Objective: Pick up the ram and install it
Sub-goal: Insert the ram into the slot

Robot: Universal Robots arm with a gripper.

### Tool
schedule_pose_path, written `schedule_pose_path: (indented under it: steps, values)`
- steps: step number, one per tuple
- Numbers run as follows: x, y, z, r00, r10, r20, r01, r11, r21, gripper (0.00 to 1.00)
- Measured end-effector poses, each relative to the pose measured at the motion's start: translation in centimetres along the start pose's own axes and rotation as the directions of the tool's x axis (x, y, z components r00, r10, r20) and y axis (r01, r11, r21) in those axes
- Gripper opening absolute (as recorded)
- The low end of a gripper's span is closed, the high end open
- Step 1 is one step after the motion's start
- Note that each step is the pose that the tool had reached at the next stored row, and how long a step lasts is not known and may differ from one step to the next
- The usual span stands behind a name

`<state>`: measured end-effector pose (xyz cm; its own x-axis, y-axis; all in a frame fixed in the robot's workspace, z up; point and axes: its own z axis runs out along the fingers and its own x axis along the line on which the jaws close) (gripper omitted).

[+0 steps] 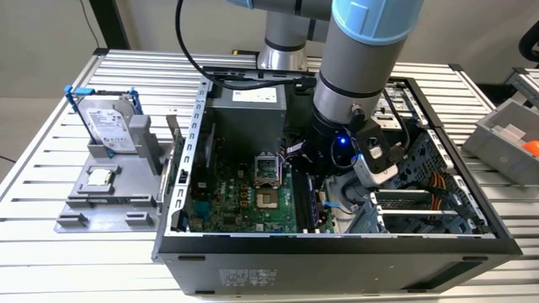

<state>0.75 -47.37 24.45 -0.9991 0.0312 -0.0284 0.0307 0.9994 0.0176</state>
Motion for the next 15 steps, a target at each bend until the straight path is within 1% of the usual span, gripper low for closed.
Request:
schedule_pose_path:
  steps: [5,10,15]
  values:
    - [0.0,0.0,0.0,1.0,-0.002,-0.0001,0.002,1.0,-0.0006,0.0]
    - [0.0,0.01,0.0,0.999,-0.045,-0.0008,0.045,0.999,-0.0019,0.0]
    - [0.0,0.01,0.0,0.9969,-0.078,-0.0013,0.078,0.9969,-0.0028,0.0]
